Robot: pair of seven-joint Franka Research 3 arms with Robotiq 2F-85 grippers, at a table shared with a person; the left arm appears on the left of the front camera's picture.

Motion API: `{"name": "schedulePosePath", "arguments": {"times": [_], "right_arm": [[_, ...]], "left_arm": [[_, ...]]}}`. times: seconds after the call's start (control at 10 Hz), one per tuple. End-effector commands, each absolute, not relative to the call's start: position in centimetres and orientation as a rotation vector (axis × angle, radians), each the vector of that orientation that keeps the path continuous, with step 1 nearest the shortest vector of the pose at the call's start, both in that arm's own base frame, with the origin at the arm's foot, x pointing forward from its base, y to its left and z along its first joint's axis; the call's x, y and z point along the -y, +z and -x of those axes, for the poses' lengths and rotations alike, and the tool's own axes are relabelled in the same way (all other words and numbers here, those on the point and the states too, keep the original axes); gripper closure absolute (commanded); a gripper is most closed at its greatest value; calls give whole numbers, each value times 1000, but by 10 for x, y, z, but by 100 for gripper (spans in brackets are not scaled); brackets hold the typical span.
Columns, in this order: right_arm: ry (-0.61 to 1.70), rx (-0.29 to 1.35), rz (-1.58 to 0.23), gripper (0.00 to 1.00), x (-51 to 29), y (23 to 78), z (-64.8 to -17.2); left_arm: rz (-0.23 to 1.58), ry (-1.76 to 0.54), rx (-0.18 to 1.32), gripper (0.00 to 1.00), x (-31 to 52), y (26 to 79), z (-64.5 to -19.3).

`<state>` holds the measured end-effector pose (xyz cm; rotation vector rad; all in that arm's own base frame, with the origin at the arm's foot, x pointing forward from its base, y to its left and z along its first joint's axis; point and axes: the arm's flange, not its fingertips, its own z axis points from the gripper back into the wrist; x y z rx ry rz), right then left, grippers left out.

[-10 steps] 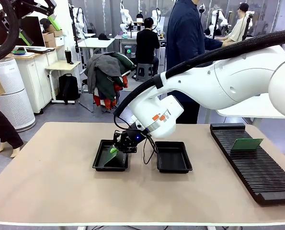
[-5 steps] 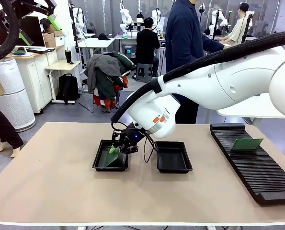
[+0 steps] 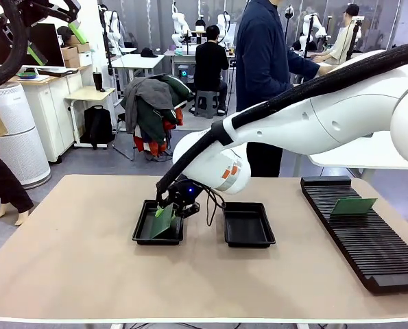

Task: Inspect and transfer BCBs to ESD trays.
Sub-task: Pick up the Blank PCB from the PCB Rack and place it in the left ESD tray.

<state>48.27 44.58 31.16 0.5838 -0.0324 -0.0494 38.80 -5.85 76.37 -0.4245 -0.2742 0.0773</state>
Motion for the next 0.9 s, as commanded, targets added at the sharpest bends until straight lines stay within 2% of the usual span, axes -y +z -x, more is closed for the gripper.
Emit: {"name": "schedulePosePath", "arguments": {"times": [0.0,0.4,0.8], "right_arm": [[-58,38,-451,52,-460,332,-484],[-59,66,-261,36,-474,365,-478],[-63,41,-117,1,-467,392,-471]], "left_arm": [[428,82,275,0,57,763,-388],[428,82,275,0,57,763,-388],[428,82,275,0,57,763,-388]]}}
